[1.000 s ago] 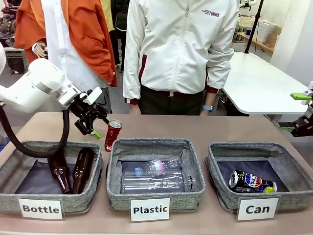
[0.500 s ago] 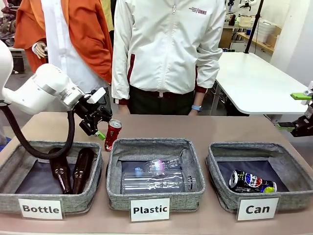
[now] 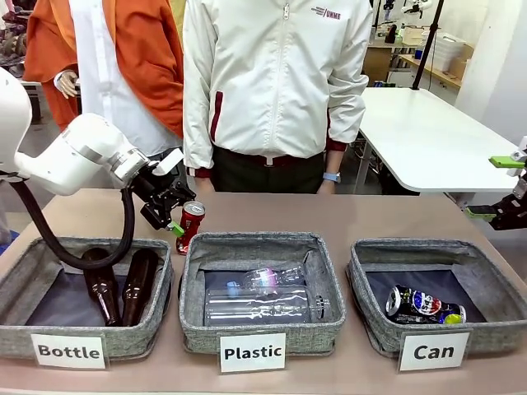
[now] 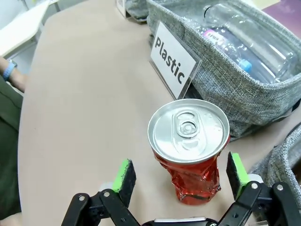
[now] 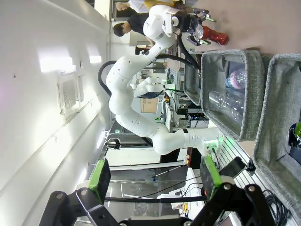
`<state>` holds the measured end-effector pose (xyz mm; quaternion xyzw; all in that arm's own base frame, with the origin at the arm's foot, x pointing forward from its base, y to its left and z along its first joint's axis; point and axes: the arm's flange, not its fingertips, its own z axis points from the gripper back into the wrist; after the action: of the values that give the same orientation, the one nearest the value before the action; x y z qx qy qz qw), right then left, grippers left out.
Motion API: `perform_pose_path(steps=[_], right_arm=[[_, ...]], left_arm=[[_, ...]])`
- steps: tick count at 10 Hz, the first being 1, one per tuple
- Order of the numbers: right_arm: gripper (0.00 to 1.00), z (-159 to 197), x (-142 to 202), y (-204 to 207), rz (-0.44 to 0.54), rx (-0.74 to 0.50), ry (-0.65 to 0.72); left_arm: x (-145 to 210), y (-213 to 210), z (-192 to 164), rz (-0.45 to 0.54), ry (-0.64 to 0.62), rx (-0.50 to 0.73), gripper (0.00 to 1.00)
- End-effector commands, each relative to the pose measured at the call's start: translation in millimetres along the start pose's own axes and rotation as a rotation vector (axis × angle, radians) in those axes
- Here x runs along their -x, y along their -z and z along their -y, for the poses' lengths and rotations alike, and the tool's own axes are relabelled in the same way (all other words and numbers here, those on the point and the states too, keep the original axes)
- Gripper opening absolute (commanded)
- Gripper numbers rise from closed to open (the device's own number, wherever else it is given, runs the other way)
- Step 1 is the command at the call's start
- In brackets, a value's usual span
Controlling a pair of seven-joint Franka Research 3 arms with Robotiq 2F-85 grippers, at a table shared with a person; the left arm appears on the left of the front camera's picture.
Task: Sort the can waste into the basket.
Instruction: Pick up the can waste from the table and place it in the right Fabric basket.
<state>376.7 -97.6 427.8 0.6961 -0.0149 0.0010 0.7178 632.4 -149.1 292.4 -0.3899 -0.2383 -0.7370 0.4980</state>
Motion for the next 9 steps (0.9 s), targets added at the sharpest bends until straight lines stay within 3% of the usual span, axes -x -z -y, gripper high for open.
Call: perform_pose_path(steps=[1,7,8,9], right_arm=[[1.0,-2,2,-3,-0.012,0.002,-0.022],[1.0,-2,2,-3,-0.012,0.002,-0.022],[1.0,-2,2,-3,-0.012,0.002,-0.022],[1.0,-2,2,-3,-0.012,0.002,-0.022]], left_arm=[[-1,1,-4,0.043,-0.012,0.027,1.0],[0,8,-2,0.046,-0.006,0.063,1.0],[0,10,-3,0.048,-0.003,0.078,0.9],[-1,11,-3,0.051,-0.001,0.085,0.41]])
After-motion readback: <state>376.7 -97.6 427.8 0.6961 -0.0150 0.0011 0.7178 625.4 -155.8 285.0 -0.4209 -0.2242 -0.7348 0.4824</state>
